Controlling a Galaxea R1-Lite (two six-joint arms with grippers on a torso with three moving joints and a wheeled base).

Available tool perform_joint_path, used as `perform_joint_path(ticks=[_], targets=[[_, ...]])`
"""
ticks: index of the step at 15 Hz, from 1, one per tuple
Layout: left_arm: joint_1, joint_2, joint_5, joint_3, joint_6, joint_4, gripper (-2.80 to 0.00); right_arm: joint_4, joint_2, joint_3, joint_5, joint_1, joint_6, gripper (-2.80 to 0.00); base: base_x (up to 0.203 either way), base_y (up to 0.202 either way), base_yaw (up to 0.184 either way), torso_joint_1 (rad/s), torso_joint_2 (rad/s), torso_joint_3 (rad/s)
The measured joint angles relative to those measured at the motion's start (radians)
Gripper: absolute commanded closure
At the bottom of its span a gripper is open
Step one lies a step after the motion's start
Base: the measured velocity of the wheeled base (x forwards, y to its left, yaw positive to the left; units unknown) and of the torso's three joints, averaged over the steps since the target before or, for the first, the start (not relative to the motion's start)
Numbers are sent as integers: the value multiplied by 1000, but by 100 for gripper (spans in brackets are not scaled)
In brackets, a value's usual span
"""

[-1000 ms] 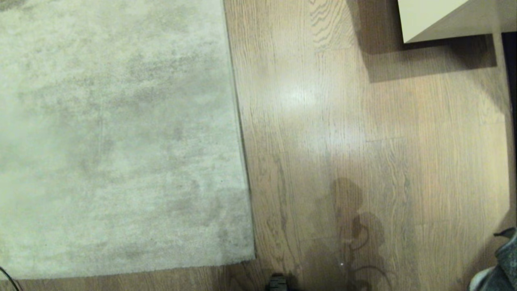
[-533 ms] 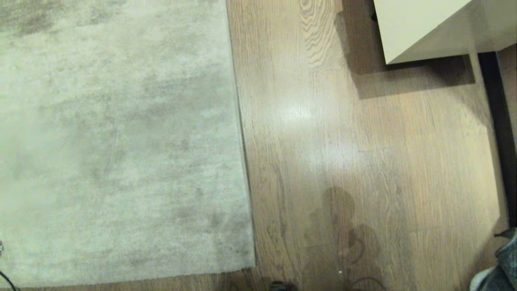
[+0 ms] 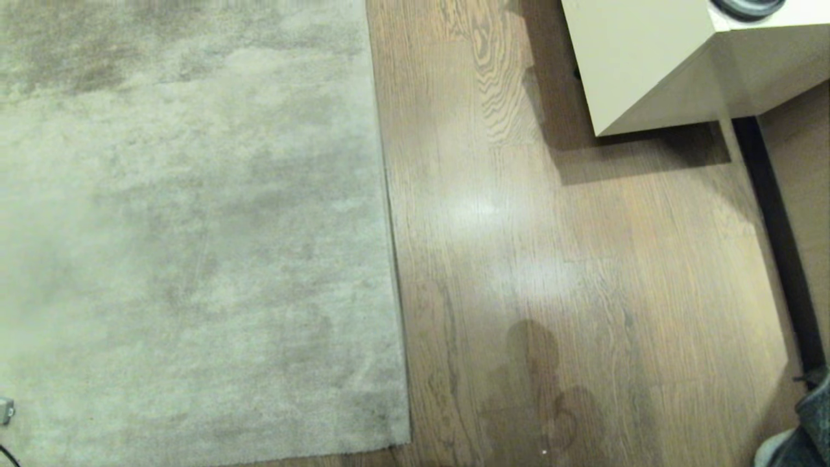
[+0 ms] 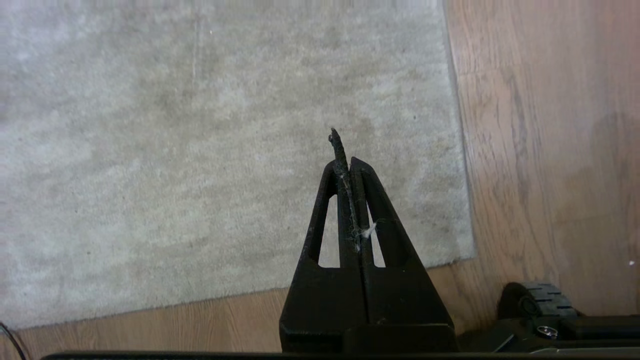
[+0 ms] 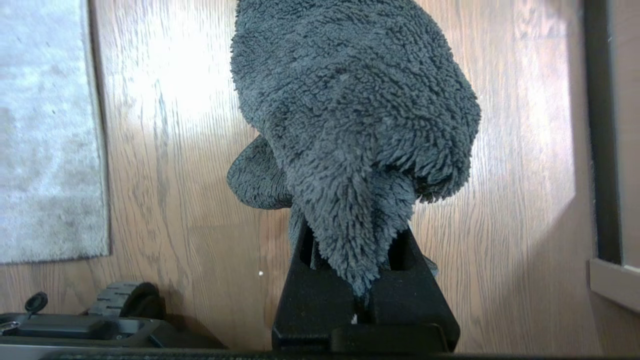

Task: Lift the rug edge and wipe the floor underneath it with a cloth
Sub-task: Put down the rag

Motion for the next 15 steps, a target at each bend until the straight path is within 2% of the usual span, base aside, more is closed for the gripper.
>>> perform_joint_path(ticks=[15], targets=[[0, 0, 7, 0, 3, 0, 0, 0, 0, 0, 0, 0, 0, 0, 0, 0, 0, 2, 2, 202]])
